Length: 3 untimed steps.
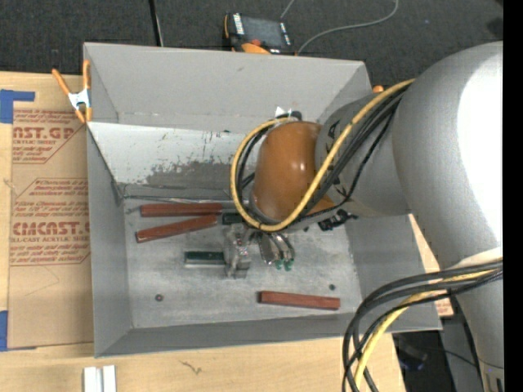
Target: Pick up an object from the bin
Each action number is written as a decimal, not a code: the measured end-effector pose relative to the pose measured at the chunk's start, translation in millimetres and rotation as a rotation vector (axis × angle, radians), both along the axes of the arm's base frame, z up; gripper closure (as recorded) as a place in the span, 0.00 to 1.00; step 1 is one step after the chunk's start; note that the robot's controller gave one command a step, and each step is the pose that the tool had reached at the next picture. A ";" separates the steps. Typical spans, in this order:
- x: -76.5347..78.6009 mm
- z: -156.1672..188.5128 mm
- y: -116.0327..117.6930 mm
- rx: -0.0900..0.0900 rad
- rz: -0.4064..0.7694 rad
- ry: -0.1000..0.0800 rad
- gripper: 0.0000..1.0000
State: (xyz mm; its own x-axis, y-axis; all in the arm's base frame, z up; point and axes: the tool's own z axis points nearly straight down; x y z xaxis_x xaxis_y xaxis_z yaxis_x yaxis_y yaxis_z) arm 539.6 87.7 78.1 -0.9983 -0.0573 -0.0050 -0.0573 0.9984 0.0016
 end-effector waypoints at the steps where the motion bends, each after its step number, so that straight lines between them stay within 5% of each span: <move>1: -1.2 -0.9 0.0 0.000 0.000 0.004 0.00; 2: 21.4 -7.7 74.0 0.003 0.004 0.000 0.00; 3: 23.3 -5.3 70.6 0.003 -0.001 -0.005 1.00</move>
Offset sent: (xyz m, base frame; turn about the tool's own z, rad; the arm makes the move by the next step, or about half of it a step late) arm 0.0000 0.0000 0.0000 0.0000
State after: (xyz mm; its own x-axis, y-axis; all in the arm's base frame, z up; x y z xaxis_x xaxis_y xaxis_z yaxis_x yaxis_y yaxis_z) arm 563.0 158.3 72.7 -0.9983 -0.0568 -0.0101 -0.0568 0.9984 0.0039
